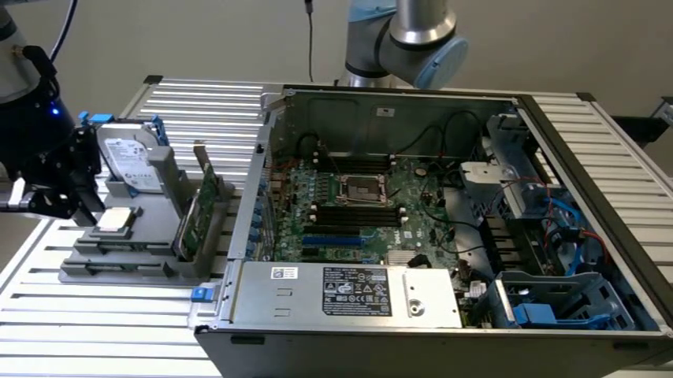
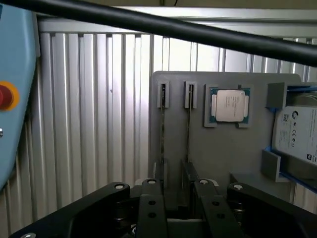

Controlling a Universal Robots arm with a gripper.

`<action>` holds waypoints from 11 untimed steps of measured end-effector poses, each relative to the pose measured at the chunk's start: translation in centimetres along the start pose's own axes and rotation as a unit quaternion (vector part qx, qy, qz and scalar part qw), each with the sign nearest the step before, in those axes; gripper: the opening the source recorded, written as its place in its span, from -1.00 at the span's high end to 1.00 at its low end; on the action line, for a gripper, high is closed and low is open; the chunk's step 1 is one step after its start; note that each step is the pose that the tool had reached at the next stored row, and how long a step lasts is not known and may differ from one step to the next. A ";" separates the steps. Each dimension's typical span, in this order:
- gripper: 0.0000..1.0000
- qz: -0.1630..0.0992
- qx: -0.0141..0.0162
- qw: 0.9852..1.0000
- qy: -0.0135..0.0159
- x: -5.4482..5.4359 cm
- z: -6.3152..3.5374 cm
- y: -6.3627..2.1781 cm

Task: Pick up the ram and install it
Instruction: 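Pick up the ram and move it above insertion slot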

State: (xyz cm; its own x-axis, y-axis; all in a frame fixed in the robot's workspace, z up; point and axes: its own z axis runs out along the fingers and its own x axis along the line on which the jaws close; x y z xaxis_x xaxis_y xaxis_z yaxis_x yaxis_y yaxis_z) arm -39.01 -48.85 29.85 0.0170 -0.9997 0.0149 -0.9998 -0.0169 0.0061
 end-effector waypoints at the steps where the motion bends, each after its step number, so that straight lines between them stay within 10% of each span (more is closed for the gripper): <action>1: 0.40 -0.002 0.000 1.000 0.000 0.0 0.18 -0.01; 11: 0.40 -0.013 0.000 1.000 0.000 0.5 2.01 -0.05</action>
State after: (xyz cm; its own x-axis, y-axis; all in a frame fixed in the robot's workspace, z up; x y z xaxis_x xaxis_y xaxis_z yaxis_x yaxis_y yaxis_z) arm -38.96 -49.34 27.84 0.0427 -0.9990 0.0150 -0.9991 -0.0426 0.0061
